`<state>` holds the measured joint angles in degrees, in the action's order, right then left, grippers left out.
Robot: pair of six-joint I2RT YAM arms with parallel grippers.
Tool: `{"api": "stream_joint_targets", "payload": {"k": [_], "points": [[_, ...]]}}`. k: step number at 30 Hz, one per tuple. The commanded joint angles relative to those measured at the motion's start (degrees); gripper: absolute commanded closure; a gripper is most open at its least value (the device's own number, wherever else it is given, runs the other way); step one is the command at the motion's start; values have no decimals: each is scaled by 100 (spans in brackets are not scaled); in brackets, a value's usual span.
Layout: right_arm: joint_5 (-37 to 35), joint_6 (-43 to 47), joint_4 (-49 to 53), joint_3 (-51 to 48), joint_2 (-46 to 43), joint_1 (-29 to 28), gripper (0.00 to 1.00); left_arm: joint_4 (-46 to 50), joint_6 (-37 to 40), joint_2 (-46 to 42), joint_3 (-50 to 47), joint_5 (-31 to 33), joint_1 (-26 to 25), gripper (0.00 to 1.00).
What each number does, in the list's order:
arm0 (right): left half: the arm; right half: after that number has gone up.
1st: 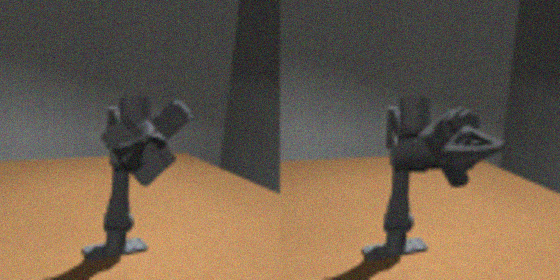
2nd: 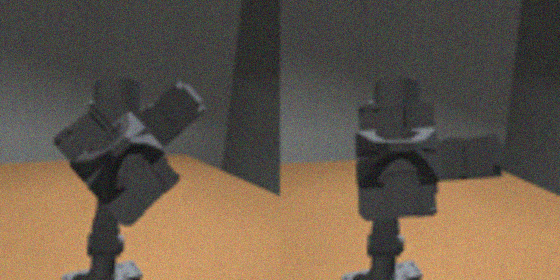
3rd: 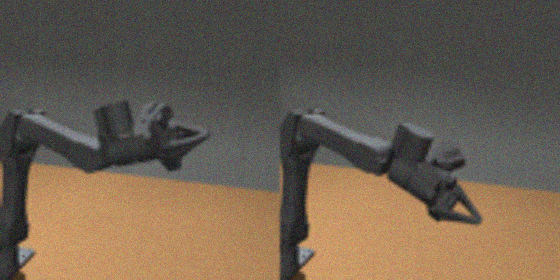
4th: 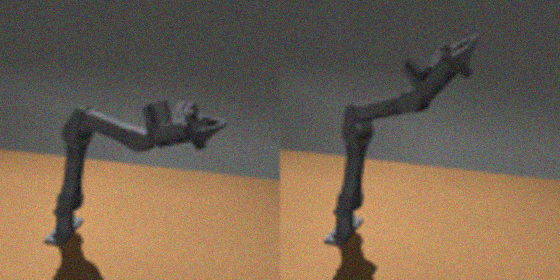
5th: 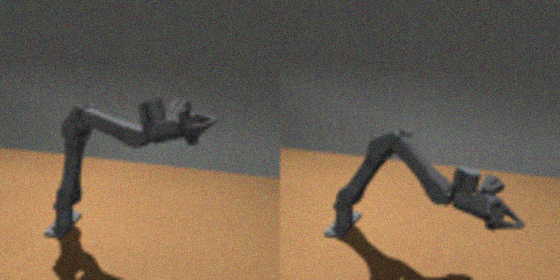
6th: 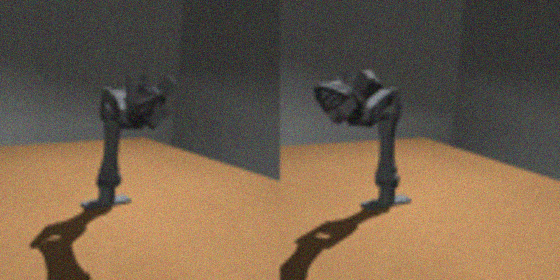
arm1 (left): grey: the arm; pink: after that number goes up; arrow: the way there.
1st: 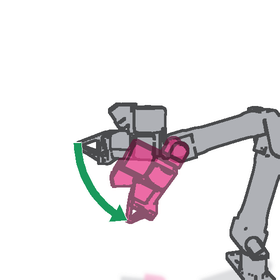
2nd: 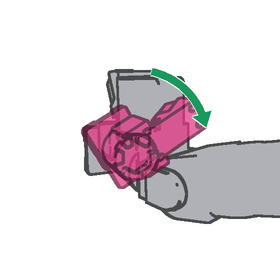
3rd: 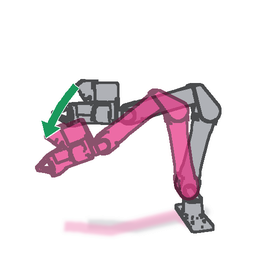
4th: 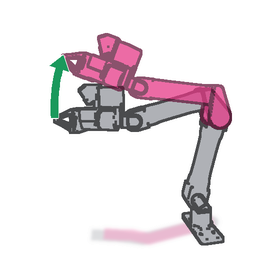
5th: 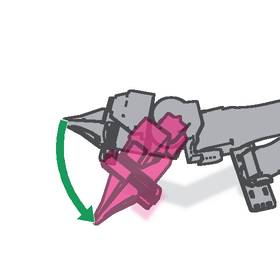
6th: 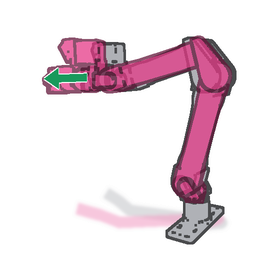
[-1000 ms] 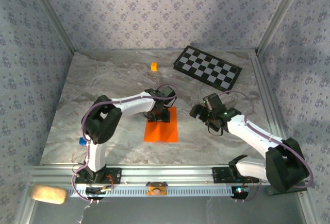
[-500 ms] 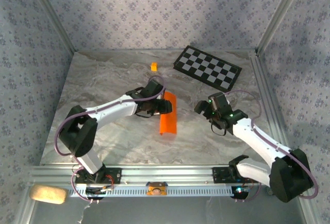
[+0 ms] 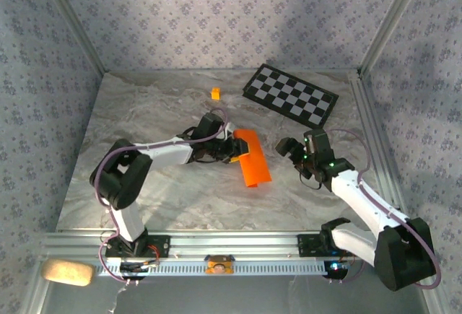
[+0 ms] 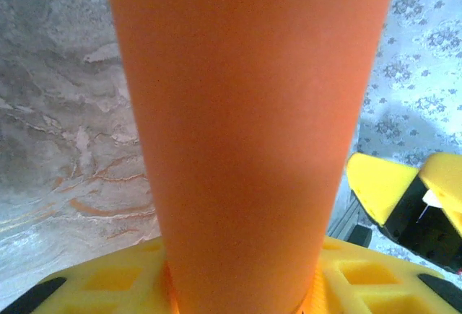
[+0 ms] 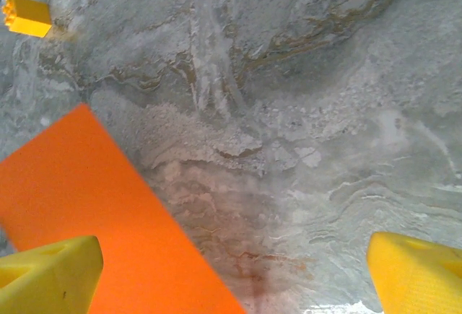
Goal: Fold a paper plane with a square sheet of paper (pick it up from the middle)
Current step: First fold the square sheet of paper in half at the center of the table.
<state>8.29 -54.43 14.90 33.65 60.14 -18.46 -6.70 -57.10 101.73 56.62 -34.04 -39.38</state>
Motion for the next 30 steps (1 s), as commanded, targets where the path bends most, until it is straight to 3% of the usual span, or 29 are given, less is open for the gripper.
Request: {"api": "stream_joint_targets", "payload": {"k": [1,12,19,30], "points": [[670,404,-292,-83,-66,71,9,-99,90,250,102,-530,8,58],[1934,691,-864,-122,527,63,38,942,1073,724,404,-692,128,60],[2270,1038,-1001,-31,1153,-244,54,1652,1442,723,598,23,126,55],[2272,1113,-1093,193,1752,-543,55,2432,1726,360,828,1347,-141,42]]}}
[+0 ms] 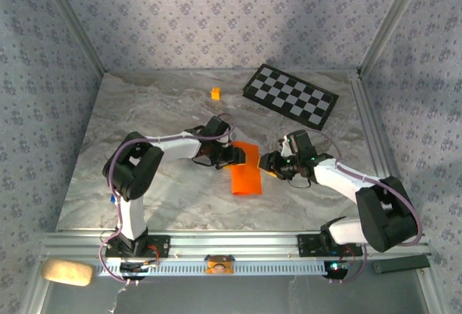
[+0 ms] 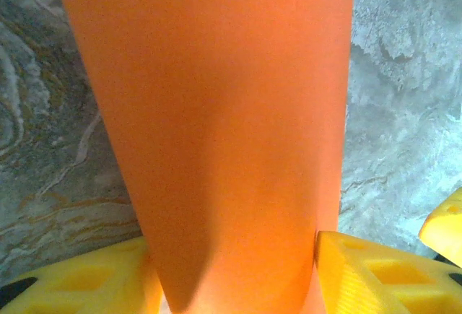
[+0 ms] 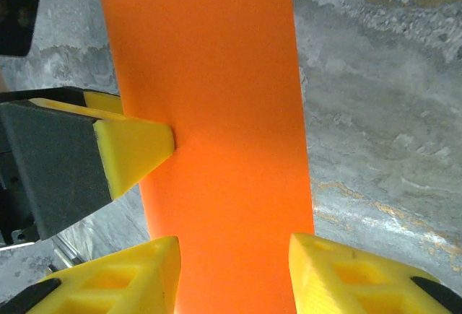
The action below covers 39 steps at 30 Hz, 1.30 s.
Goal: Fold a paper plane with a square sheet of paper (pick it up from the middle)
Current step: First fold the square sheet of paper in half at the center of the table.
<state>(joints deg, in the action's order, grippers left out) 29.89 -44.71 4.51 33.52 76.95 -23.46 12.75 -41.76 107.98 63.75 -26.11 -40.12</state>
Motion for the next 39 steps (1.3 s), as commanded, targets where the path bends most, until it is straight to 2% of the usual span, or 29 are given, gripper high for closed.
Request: {"api": "stream_joint_targets", "payload": {"k": [1,6,10,23,39], "points": [[112,138,-64,228,104,-52,55,529,207,-318,116,643,-87,42],[66,114,-85,309,235,-105,53,650,214,-566,72,930,-106,41],[18,82,-109,354,301,-140,53,904,260,-690,100,1267,-112,46],[81,30,-236,522,521,-277,53,1159,378,-472,127,1423,-111,50],[-157,-38,-179,498,517,-322,52,1577,599,-328,242,1780,-84,51]]}}
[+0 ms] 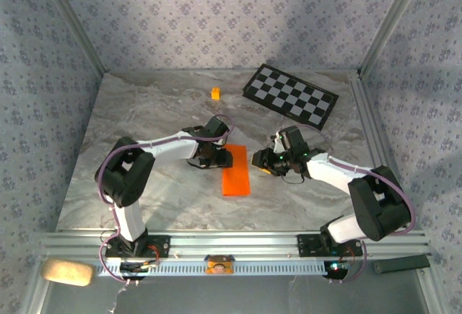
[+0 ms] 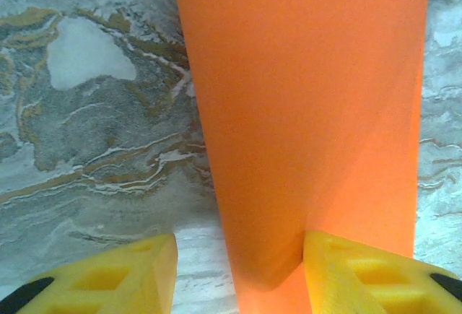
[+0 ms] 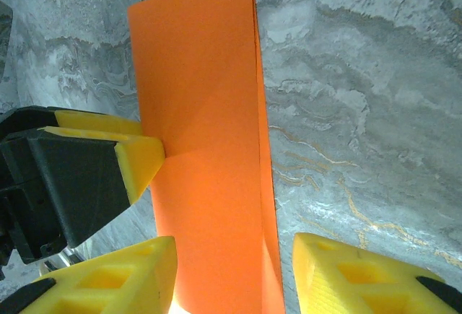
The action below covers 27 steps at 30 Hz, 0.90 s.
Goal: Fold a paper plane with a square sheet of paper (pick it up from the middle)
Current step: First fold the square sheet of paper in half at the center of the table.
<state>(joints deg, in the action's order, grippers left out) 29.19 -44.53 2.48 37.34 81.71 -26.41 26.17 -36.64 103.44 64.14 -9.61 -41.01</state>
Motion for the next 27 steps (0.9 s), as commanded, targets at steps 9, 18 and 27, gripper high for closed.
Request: {"api": "stream_joint_targets", "payload": {"k": [9,18,27], "points": [[-145,-39,52,107,39,-37,52,146,-33,174,166,55,39,49],[-234,-34,136,107,-5,-43,51,114,-358,423,186,116,31,46],[-311,-7,199,111,-31,-42,51,167,-1,490,258,85,7,46]]}}
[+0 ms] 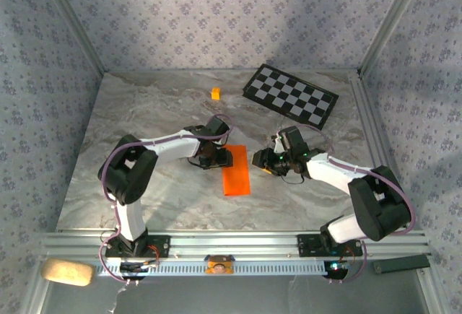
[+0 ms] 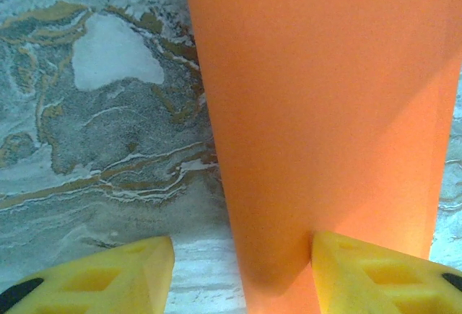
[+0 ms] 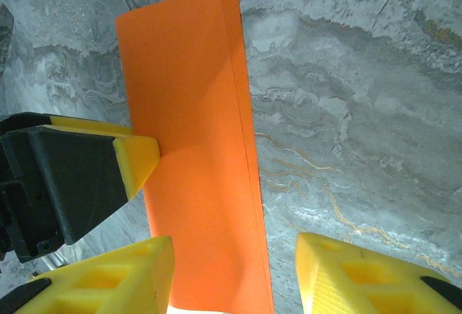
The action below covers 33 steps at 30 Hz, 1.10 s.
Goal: Fold a paper plane with a square sheet of paper (pick it up from the middle)
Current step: First fold the square sheet of paper in half at the center of the table.
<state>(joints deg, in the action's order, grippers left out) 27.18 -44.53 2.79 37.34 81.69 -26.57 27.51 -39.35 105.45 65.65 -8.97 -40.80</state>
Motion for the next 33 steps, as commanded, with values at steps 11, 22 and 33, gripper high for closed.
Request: {"api": "stream_joint_targets", "payload": {"k": [11,22,33], "points": [[-175,-24,172,65,-36,-30,50,185,387,480,326,152,-34,45],[-227,-7,291,106,-41,-17,49,184,230,540,360,339,-60,43],[-248,4,349,121,-54,-23,48,140,64,746,414,290,-78,43]]}}
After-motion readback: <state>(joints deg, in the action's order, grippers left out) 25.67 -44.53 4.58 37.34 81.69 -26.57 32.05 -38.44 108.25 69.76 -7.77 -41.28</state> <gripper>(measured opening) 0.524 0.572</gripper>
